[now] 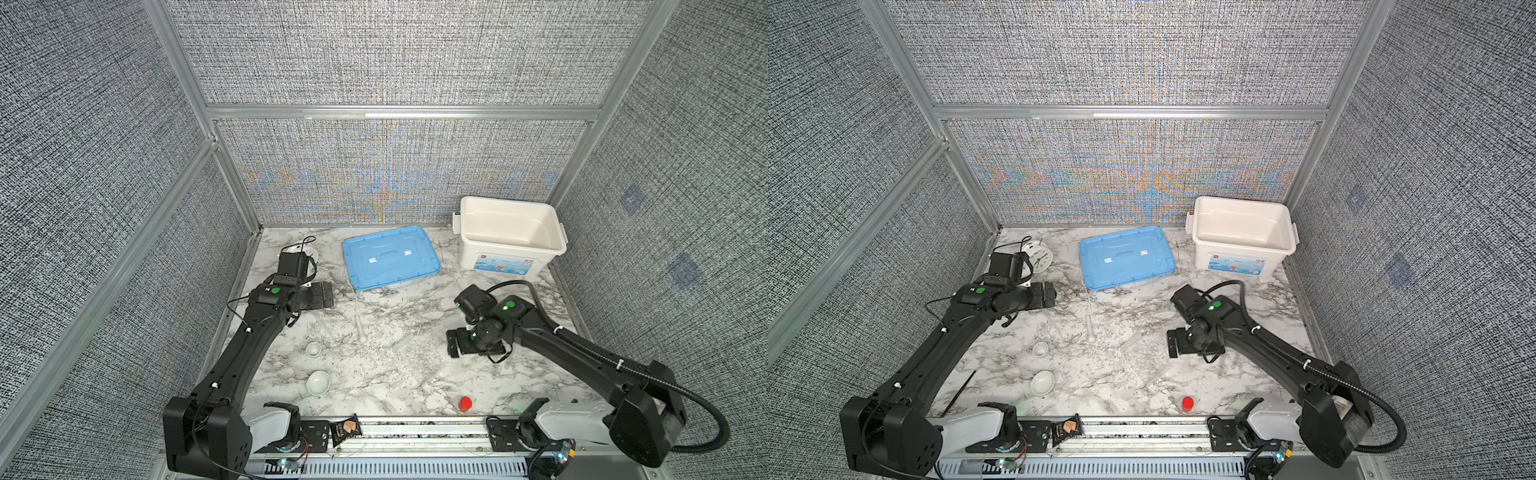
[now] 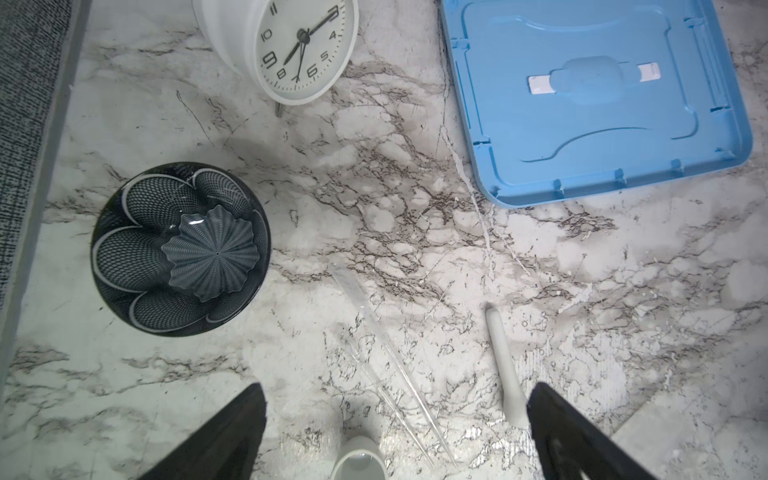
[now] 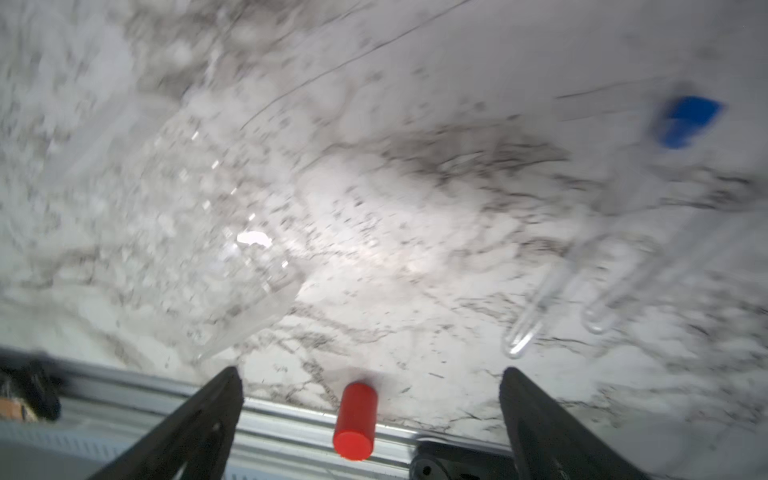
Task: Organize the chemistry lab equipment
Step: 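Move the right gripper to a blue-capped test tube and grasp it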
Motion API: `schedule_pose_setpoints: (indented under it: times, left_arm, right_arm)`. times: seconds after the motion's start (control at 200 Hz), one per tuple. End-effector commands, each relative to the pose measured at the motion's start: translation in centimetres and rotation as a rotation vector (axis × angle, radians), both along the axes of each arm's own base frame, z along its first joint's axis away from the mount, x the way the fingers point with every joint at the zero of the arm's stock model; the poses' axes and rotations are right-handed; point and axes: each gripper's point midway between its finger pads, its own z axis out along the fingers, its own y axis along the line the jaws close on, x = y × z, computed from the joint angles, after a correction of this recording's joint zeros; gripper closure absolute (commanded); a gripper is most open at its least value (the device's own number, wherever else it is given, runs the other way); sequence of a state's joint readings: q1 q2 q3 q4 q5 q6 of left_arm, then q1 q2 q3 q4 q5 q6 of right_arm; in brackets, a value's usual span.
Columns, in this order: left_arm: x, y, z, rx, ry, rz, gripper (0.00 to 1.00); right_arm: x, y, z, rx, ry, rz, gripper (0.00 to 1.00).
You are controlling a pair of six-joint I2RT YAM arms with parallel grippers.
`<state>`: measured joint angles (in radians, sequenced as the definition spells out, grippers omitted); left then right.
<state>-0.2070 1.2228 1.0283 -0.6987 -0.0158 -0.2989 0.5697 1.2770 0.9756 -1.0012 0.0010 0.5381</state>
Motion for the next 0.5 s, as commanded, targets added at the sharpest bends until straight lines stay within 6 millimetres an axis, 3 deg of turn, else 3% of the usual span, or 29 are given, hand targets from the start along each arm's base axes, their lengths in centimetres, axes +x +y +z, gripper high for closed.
schedule_pose_setpoints:
  times: [0.0, 0.09, 0.24, 0.4, 0.495]
  left_arm:
    - [0.5, 0.2, 0.4, -0.014, -0.034, 0.036, 0.01]
    - [0.3, 0.0, 0.0, -0.015, -0.052, 0.018, 0.01]
    - [0.4, -0.1, 0.2, -0.016, -0.053, 0.006, 0.01]
    - [0.4, -0.5, 0.3, -0.028, -0.046, -0.021, 0.01]
    - [0.2, -0.4, 0.3, -0.024, -0.052, -0.012, 0.01]
  right_arm:
    - [1.1, -5.0, 0.3, -0.069, 0.011, -0.195, 0.01]
    - [3.4, -7.0, 0.2, -0.026, -0.019, -0.302, 0.05]
    - [6.9, -7.7, -0.5, 0.005, -0.02, -0.287, 0.19]
    - [7.9, -10.3, -3.2, -0.166, 0.046, -0.274, 0.27]
    - [7.9, -10.6, -4.3, -0.141, 0.068, -0.29, 0.27]
